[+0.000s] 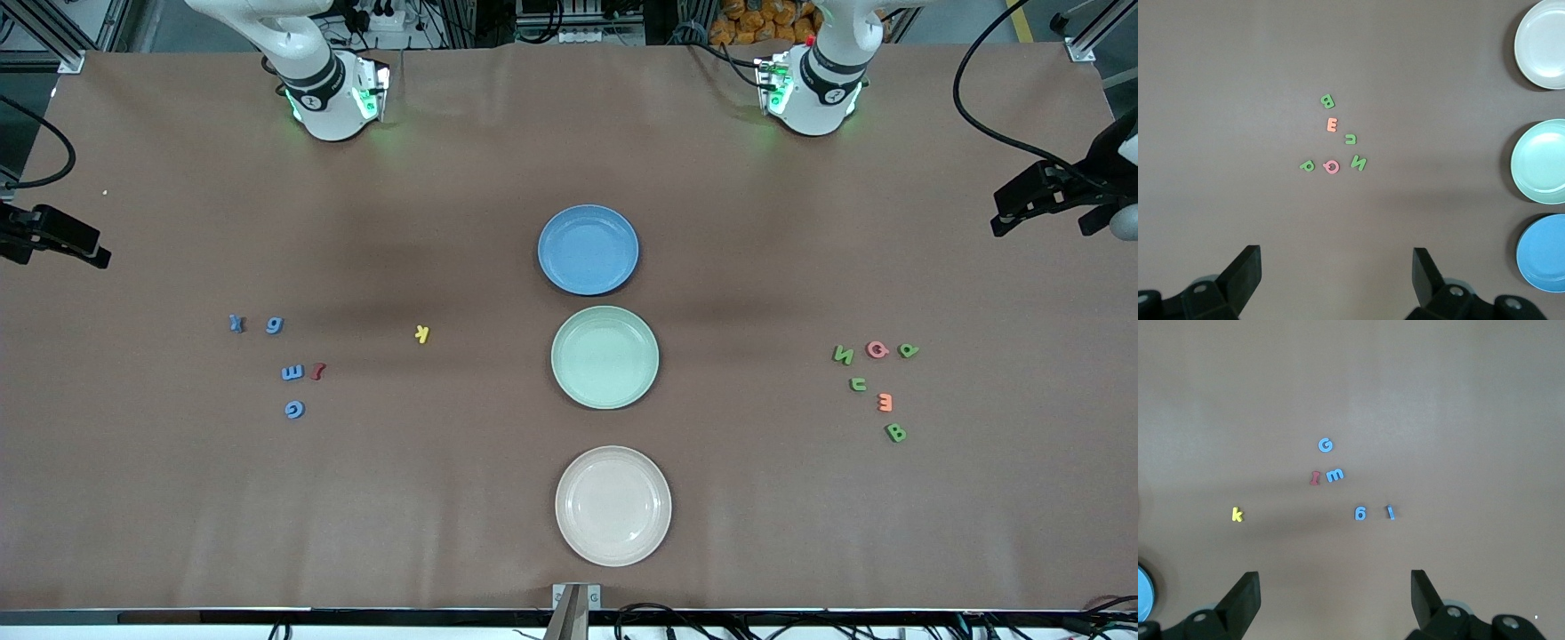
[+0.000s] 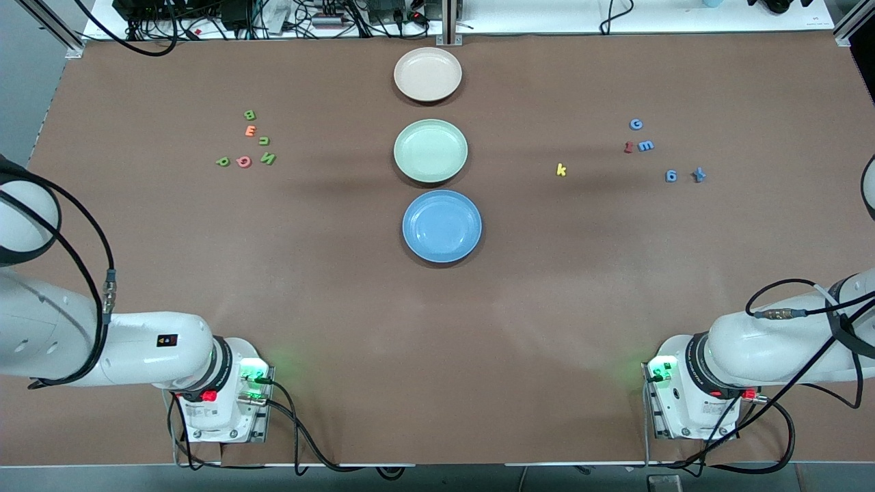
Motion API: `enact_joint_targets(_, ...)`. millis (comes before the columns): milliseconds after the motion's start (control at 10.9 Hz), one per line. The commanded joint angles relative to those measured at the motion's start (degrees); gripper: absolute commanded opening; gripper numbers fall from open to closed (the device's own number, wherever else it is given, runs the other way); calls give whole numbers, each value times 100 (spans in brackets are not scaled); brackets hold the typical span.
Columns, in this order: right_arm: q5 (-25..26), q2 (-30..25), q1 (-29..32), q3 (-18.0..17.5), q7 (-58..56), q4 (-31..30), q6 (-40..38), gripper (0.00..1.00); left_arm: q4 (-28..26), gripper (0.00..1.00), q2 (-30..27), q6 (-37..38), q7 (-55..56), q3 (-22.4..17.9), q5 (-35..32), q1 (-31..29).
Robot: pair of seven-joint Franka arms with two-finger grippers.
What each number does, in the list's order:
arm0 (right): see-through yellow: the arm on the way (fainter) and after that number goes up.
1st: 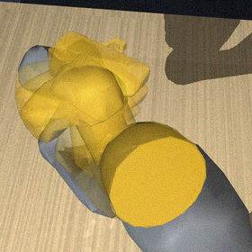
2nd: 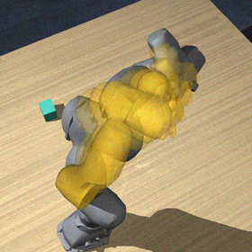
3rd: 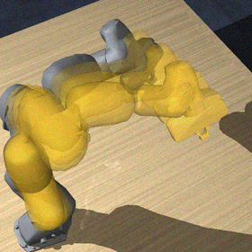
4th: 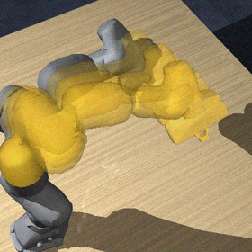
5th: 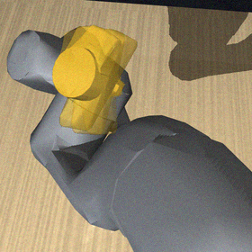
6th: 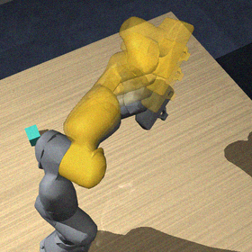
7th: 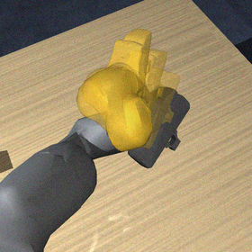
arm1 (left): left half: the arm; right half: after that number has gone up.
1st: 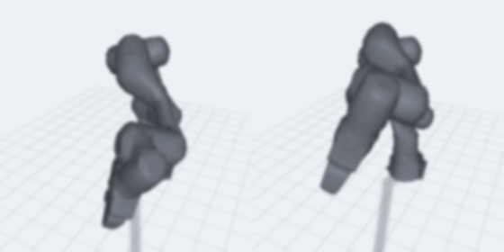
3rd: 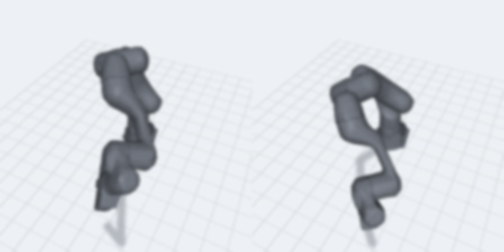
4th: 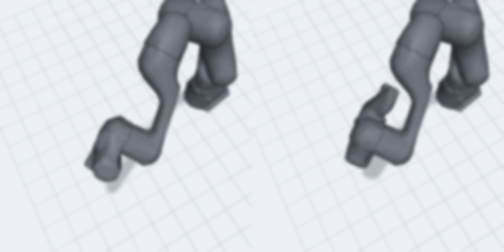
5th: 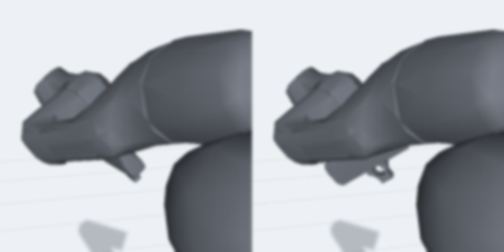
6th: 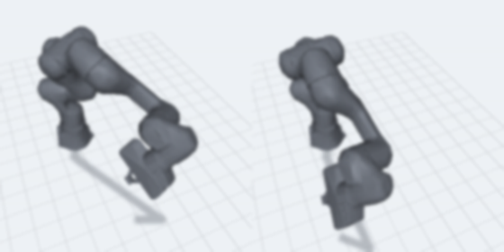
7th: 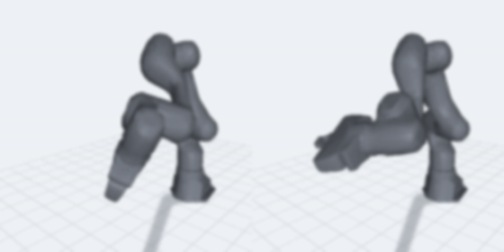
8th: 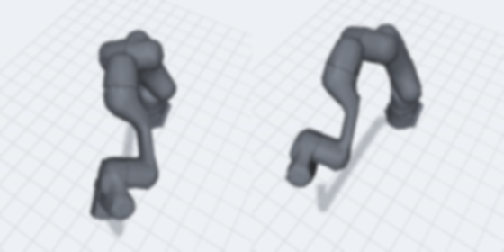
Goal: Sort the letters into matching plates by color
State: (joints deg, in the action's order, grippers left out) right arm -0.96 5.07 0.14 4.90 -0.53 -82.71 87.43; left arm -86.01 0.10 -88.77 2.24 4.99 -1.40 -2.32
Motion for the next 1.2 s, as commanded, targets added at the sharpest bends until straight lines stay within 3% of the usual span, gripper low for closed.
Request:
enact_joint_targets(0,96,55,-93,64,61,123,-41,100,-12,100,-62,61,-4,-7,131,-40)
enact_joint_targets(644,87,64,-84,64,62,123,3,100,-91,100,192,44,-163,-7,70,-102)
enact_joint_targets(1104,35,82,-102,47,70,-25,230,100,-1371,100,464,-1429,-154,-7,105,-286)
